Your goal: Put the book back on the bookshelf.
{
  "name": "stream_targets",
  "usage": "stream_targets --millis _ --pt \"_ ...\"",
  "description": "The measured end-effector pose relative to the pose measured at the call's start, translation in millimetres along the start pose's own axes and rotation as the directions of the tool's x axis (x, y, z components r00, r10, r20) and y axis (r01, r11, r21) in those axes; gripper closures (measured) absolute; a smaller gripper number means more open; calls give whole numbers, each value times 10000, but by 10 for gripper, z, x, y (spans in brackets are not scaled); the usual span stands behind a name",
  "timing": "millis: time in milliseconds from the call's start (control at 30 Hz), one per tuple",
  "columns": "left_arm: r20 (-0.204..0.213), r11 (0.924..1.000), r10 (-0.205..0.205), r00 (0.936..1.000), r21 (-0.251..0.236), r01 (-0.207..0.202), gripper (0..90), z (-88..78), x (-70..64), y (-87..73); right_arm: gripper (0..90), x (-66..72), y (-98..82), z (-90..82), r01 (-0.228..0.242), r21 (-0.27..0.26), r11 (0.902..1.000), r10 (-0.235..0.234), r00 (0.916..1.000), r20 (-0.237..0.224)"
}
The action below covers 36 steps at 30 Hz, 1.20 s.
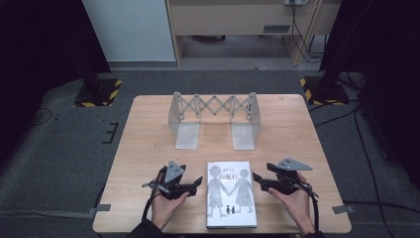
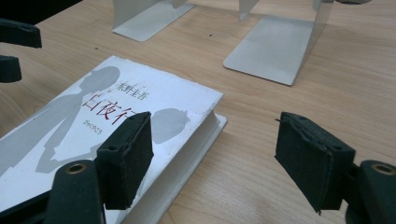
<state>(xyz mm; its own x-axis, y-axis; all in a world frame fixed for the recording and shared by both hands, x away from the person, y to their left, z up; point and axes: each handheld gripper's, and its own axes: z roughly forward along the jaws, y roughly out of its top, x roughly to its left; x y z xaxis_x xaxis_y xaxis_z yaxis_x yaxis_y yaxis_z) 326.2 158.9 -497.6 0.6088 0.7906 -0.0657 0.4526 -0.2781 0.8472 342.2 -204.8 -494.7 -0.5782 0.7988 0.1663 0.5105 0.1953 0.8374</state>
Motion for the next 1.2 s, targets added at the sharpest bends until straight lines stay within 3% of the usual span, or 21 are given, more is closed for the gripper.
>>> stream_targets --millis 100,367,567,800,967,1200 --pt "326 9989 458 9984 27 -459 235 57 -71 2 275 36 -10 15 14 -5 10000 -14 10000 -49" --pt "790 9997 110 9968 215 -128 248 97 -131 -12 275 104 -51 76 156 161 9997 -152 9996 -231" --pt "845 9996 218 9962 143 -231 199 138 -165 -25 275 133 -84 111 91 270 9996 -82 9994 -350" --pt "938 9977 305 9951 569 -359 119 227 -217 -40 278 185 -129 164 142 436 9989 -118 9984 -549" --pt "1217 9957 603 9907 622 -683 88 273 -250 -56 279 215 -154 204 -44 492 9988 84 9968 -800" --pt "1665 9966 605 9842 455 -689 70 315 -240 -77 277 251 -180 257 -181 560 9983 237 9945 -1019"
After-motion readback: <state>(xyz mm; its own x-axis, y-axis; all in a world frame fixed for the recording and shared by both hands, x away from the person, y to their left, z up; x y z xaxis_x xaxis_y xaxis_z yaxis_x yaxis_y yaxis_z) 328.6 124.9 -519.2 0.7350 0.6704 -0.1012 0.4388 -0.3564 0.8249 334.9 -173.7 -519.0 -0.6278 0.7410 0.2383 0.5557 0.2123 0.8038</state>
